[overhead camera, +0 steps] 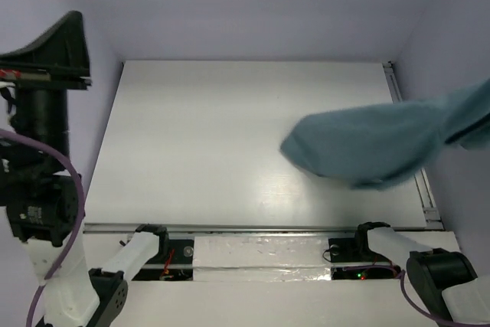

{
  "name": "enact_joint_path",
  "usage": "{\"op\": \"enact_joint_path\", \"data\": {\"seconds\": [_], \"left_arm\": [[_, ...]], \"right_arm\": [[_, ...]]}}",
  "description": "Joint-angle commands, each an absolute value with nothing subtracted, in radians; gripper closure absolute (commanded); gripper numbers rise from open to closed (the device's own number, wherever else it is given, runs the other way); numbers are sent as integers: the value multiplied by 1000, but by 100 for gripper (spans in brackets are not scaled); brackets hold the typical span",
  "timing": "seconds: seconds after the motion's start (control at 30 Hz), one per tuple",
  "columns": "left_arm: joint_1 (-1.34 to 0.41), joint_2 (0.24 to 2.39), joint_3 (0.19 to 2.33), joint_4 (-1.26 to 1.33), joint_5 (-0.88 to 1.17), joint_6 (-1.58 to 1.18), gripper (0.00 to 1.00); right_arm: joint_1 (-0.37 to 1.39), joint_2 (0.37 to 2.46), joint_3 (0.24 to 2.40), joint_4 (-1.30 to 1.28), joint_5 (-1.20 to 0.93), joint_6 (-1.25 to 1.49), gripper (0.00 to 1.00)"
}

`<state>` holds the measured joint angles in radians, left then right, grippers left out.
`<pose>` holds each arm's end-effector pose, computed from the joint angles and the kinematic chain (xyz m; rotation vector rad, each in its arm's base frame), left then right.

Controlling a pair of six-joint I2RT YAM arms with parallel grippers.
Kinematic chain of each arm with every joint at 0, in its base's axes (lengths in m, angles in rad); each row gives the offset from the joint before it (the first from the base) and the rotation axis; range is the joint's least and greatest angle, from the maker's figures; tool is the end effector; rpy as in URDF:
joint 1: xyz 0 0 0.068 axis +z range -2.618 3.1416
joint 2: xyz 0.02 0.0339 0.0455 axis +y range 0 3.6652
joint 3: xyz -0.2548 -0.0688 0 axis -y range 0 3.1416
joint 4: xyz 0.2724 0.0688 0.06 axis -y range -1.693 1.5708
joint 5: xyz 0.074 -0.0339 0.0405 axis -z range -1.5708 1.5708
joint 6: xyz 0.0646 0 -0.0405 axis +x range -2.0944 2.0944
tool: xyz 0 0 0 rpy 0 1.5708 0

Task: Fold and stack the t-shirts
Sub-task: Flatten out the tshirt

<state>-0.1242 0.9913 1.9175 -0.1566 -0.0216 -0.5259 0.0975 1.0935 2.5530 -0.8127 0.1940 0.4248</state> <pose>0.0952 -0.0105 0.6769 -0.1828 0.7939 -0.6058 -0.0155 -0.0140 0.7000 0.3298 0.8853 0.3936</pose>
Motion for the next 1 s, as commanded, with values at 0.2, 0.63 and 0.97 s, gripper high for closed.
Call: {"op": "enact_joint_path", "data": {"seconds": [0.2, 0.63, 0.97], "left_arm": [[-745, 1194, 1269, -60, 23, -629, 100], [-1078, 1802, 1359, 37, 219, -518, 45], [-1146, 2035, 1506, -133, 269, -414, 47]], "right_arm": [[97, 1149, 2023, -727, 143, 403, 100], [97, 1341, 2143, -699, 64, 396, 100], [97, 1384, 2221, -700, 126, 377, 100]]}}
